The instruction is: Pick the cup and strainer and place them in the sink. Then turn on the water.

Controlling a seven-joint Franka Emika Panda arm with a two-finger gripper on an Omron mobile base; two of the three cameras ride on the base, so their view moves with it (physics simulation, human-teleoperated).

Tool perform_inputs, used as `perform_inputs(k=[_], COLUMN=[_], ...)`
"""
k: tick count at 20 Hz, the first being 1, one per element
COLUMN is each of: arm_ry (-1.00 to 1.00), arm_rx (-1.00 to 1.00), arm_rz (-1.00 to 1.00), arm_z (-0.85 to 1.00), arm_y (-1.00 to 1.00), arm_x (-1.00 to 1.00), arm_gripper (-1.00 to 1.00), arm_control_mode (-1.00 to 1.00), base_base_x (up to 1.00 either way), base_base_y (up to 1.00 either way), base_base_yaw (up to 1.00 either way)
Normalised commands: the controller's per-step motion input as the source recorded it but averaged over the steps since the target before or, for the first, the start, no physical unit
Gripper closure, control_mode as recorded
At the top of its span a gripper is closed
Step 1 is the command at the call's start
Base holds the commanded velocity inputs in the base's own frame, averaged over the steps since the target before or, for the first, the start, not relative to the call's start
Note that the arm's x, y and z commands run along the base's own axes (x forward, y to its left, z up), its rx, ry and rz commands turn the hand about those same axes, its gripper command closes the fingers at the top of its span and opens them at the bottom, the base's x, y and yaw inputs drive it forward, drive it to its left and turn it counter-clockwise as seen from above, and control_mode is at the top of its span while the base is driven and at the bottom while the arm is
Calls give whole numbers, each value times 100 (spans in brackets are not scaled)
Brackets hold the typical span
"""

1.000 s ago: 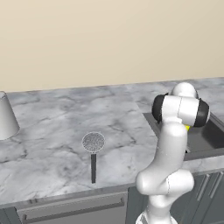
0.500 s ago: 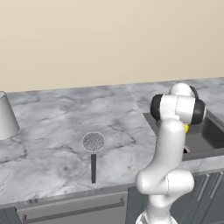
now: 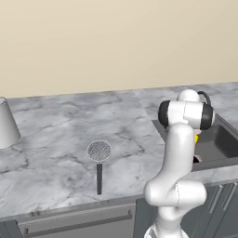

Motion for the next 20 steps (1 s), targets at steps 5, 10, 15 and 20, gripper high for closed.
perform_inputs(k=[5,10,15,20], arm_ry=[0,0,0,0], arm_rx=[1,2,1,0], arm_rz=[0,4,1,1], arm_z=[-20,-24,-17,-27], arm_y=[-10,-21,-10,-6], arm_x=[26,25,16,9], arm_gripper=[100,100,100,100], arm_control_mode=[-100,-100,-100,-100], base_base_x=[0,0,0,0], base_base_y=[0,0,0,0], base_base_yaw=[0,0,0,0])
